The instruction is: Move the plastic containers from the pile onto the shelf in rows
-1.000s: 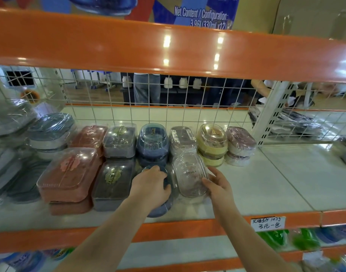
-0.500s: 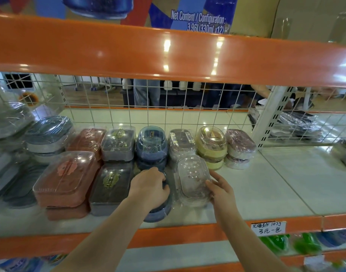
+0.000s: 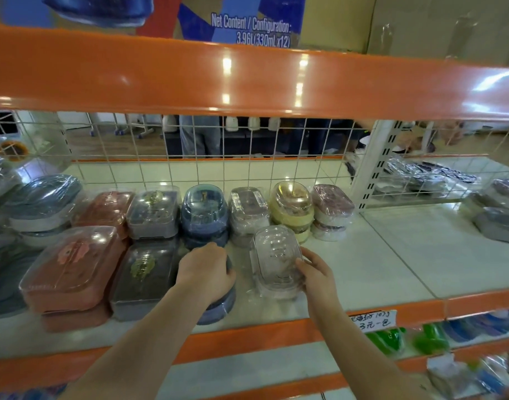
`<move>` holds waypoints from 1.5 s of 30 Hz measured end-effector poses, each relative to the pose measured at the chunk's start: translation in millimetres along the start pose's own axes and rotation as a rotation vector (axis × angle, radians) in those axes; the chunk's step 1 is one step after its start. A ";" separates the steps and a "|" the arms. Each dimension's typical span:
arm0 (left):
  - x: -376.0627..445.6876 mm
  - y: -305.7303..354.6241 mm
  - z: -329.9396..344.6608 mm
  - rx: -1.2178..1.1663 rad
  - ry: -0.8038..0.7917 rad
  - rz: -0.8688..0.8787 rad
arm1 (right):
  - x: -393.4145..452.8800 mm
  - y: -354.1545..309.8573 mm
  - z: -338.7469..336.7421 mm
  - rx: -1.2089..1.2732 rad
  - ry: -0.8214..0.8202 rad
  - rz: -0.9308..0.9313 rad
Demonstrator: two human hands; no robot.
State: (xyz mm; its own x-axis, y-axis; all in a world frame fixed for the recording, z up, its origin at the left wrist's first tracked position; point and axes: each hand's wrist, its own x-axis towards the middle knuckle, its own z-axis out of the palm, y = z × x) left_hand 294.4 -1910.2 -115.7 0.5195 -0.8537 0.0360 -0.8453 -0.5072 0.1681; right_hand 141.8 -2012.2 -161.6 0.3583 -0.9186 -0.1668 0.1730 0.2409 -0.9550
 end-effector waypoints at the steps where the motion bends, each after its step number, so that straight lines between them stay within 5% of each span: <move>1: -0.1 0.2 0.4 -0.001 0.000 -0.004 | -1.4 -0.2 -2.1 0.000 0.002 -0.001; 14: -9.7 -9.6 19.3 0.006 0.027 0.060 | -15.4 -8.3 -14.2 0.042 0.056 0.003; 20: -16.0 -19.9 13.5 -0.146 -0.119 0.062 | -19.9 -10.9 -11.6 0.010 0.057 0.003; 30: -40.5 -59.9 15.3 -0.246 0.175 0.027 | -26.9 -2.7 24.6 0.009 -0.038 0.008; 45: -77.7 -111.5 -2.7 -0.237 0.238 -0.101 | -38.4 10.0 91.9 -0.010 -0.196 -0.030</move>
State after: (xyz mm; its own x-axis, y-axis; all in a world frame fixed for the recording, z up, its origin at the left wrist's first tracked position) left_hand 348.6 -1787.1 -134.6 0.6373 -0.7350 0.2317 -0.7501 -0.5225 0.4055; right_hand 214.1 -1945.8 -142.2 0.5255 -0.8462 -0.0880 0.1776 0.2102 -0.9614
